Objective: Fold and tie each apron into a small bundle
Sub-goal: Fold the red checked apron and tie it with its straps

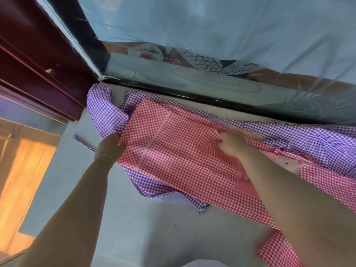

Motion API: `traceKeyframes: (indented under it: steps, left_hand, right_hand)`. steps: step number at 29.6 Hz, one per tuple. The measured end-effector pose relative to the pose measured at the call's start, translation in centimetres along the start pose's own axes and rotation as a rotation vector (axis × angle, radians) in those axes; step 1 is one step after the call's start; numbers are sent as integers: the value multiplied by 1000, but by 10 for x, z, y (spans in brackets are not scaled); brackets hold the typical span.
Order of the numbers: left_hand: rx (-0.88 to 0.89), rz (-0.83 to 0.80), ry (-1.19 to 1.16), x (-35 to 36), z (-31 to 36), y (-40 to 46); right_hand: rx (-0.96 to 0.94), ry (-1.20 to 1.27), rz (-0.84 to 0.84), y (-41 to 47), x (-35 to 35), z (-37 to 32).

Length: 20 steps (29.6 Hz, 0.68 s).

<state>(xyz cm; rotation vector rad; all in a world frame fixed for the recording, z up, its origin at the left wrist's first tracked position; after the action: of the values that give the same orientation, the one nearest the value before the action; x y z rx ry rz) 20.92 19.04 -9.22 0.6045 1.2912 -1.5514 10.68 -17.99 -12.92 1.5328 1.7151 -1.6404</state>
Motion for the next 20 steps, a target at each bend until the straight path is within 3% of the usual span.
traceKeyframes:
  steps: [3, 9, 11, 15, 17, 20]
  left_hand:
    - [-8, 46, -10, 0, 2, 6]
    - [37, 8, -228, 4, 46, 22]
    - [57, -111, -101, 10, 46, 23]
    - [39, -476, 298, 25, -1, 9]
    - [-43, -539, 210, 23, -30, 2]
    - [-105, -657, -143, 32, -45, -17]
  right_hand:
    - [43, -126, 322, 0, -30, -1]
    - [-14, -36, 327, -2, -19, -1]
    - [-12, -12, 251, -4, -15, 1]
    - [21, 59, -203, -9, 10, 6]
    - [9, 119, -293, -13, 20, 3]
    - [-99, 96, -105, -15, 16, -5]
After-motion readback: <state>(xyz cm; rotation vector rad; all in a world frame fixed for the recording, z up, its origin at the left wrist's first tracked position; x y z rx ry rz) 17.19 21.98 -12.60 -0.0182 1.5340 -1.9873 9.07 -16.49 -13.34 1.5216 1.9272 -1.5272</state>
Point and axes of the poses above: each hand's wrist, its own y-axis towards the middle knuckle, its own x-axis out of the palm, z = x × y, the point moved 7 cm from there along y, towards the middle knuckle, and after that the axes turned 6 degrees about z, right-handed, at the moved point
